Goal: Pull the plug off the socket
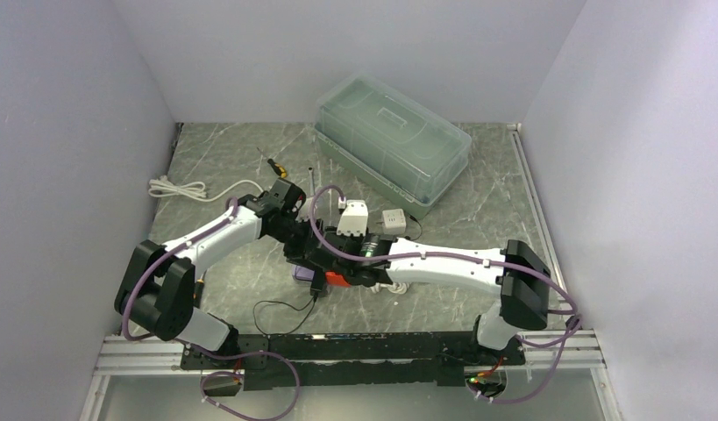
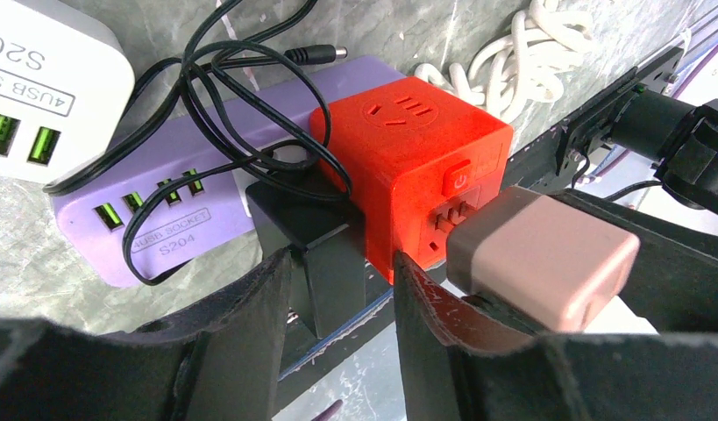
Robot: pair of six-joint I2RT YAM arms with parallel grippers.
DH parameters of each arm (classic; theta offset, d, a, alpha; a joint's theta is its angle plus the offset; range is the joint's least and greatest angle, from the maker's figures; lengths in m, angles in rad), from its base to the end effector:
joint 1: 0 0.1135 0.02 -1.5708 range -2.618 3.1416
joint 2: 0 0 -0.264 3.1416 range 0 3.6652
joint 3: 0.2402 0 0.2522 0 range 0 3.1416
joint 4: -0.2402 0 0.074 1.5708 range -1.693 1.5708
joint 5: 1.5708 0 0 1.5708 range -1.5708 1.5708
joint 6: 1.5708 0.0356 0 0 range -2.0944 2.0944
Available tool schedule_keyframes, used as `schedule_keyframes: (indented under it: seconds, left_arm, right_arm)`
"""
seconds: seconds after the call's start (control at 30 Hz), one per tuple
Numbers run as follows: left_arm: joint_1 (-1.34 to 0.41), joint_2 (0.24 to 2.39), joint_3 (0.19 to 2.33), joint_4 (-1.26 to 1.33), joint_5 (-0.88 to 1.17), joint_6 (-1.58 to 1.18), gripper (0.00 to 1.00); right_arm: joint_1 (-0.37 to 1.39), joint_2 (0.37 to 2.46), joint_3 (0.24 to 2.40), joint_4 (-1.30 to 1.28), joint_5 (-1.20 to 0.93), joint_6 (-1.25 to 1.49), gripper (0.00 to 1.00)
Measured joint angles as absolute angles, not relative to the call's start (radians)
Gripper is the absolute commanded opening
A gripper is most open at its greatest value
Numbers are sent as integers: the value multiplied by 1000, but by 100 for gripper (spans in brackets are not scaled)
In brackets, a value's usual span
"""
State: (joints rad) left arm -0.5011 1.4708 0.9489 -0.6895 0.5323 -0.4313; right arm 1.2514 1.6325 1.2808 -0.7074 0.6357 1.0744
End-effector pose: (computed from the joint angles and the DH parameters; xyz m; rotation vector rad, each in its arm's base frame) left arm 0.2305 -0.1469 0.2081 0.2458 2.9058 -0.9471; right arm 0.1259 0.3135 0.2594 -0.0062 2.3633 0.2581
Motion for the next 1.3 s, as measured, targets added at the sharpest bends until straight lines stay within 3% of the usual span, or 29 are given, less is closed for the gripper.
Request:
schedule_keyframes:
  seconds: [0.37, 0.7, 0.87, 1.13, 1.3]
  left_arm:
    - [-501, 1472, 952, -693, 530, -431, 51]
    - [-513, 1402, 948, -694, 366, -414, 83]
    - [-503, 1309, 946, -694, 278, -405, 87]
    - [-490, 1147, 936, -695, 125, -406, 88]
    - [-486, 1136, 935, -698, 92, -406, 86]
  right_arm:
    - [1264, 1653, 1357, -732, 670, 1077, 0]
    - [1159, 1432, 1217, -756, 674, 1047, 0]
    - [963, 1328, 1042, -664, 580, 970, 3]
    - [809, 1444, 971, -525, 398, 817, 14]
    - [772, 1593, 1004, -480, 337, 743, 38]
